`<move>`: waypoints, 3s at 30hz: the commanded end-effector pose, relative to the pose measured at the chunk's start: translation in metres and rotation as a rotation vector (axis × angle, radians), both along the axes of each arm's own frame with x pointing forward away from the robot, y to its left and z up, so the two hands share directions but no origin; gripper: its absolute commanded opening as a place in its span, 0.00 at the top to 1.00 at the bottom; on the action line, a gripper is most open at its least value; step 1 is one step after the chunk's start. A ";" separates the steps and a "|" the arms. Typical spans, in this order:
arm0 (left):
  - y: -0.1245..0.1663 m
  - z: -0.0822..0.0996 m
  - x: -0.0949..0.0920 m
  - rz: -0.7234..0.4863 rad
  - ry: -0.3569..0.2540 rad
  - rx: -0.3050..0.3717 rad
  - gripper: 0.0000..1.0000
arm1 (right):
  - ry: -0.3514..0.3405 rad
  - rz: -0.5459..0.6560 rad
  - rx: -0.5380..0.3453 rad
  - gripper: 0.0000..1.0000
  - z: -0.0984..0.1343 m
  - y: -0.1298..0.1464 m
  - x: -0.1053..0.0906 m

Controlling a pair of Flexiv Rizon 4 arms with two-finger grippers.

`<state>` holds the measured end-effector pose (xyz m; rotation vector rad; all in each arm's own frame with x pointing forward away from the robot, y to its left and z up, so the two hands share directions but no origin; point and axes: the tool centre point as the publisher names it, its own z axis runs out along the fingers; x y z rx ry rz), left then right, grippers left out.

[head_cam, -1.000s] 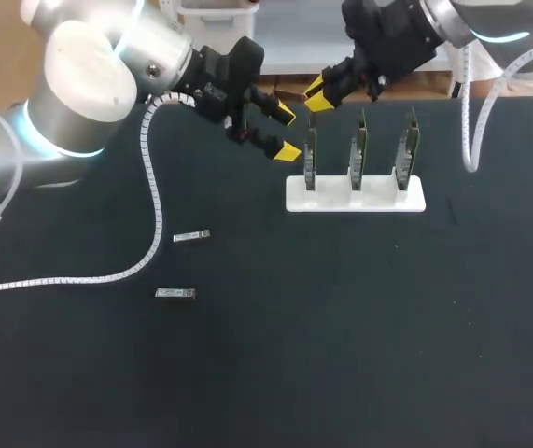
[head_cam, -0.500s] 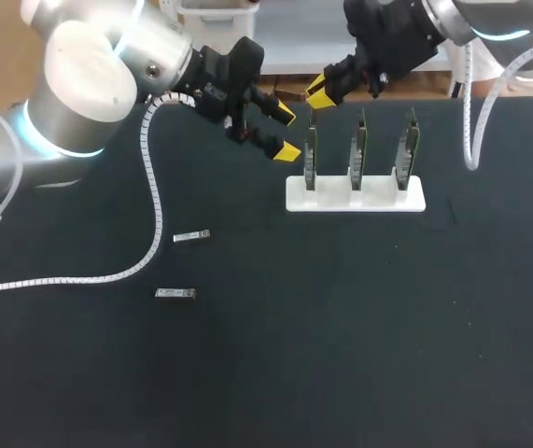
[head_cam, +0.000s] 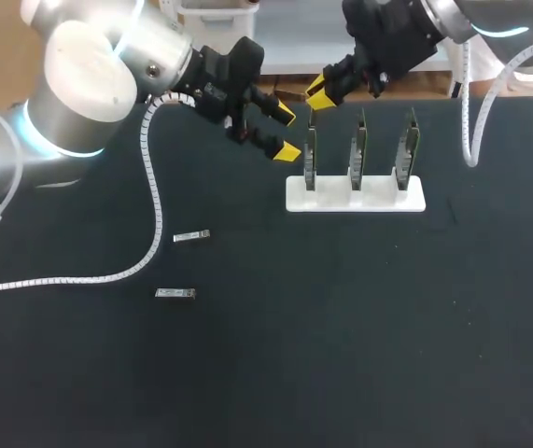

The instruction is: Pick up the optical module with the left hand, and insert it into the network port with the right hand.

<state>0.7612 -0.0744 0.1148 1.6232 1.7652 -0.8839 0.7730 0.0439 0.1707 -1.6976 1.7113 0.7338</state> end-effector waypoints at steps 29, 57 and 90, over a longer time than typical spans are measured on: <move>0.000 0.000 0.001 -0.002 0.002 0.003 0.00 | -0.024 0.025 -0.013 1.00 0.003 0.001 -0.002; 0.000 0.000 0.001 -0.002 0.002 0.003 0.00 | -0.028 0.013 -0.008 1.00 0.002 0.004 -0.005; 0.000 0.000 0.001 -0.002 0.002 0.003 0.00 | -0.029 0.034 -0.011 1.00 0.002 0.003 -0.001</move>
